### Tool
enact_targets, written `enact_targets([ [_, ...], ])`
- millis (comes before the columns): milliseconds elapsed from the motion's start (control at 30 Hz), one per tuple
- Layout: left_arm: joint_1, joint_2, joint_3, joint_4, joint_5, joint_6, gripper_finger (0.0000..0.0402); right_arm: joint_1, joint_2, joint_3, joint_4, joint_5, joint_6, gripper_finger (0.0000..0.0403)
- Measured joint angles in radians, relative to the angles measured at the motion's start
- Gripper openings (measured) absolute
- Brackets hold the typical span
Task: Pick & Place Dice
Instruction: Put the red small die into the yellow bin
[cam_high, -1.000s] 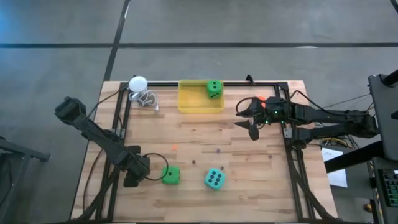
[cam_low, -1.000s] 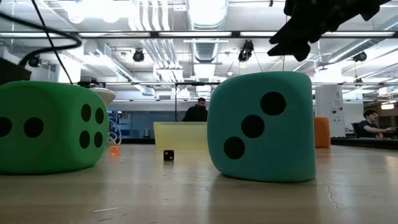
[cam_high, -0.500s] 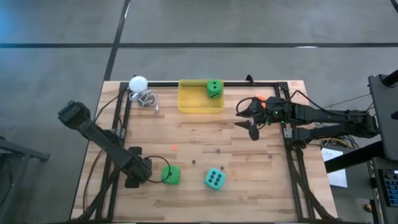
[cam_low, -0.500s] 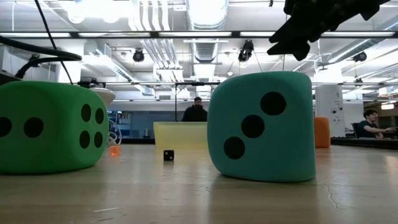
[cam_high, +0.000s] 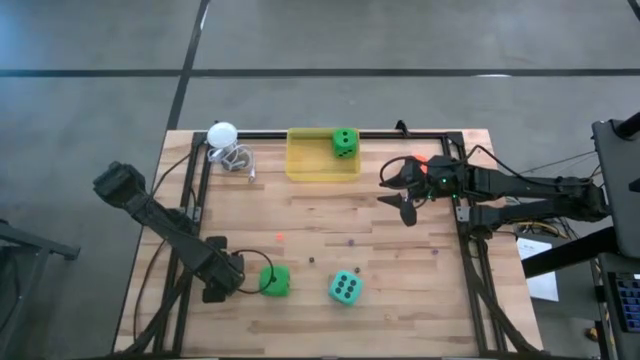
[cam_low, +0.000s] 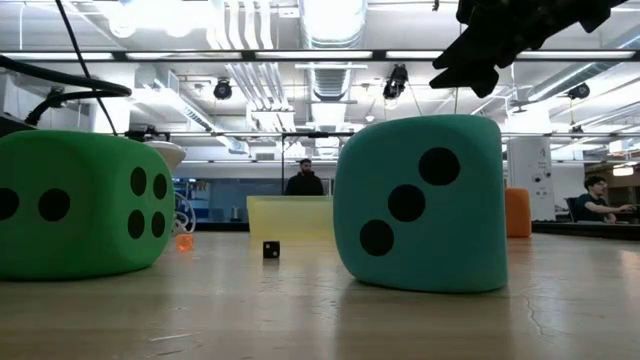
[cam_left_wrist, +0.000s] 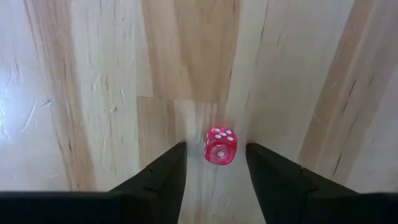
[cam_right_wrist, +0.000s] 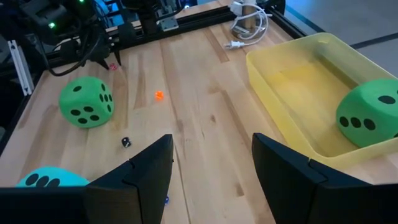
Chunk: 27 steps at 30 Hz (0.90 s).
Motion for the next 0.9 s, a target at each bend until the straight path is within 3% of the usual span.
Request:
enact_targets([
  [567, 0.000, 0.000, 0.001, 0.004, -0.018, 0.013, 0.0163, 0.000, 0.001, 0.000, -0.001, -0.003, 0.000, 0.0215],
  [733, 0.000, 0.000, 0.001, 0.018, -0.026, 0.030, 0.0129, 0.000, 0.001, 0.000, -0.001, -0.003, 0.000, 0.0215],
  [900, 0.000, 0.000, 0.001, 0.031, -0.031, 0.044, 0.0069, 0.000, 0.001, 0.000, -0.001, -0.003, 0.000, 0.0215],
])
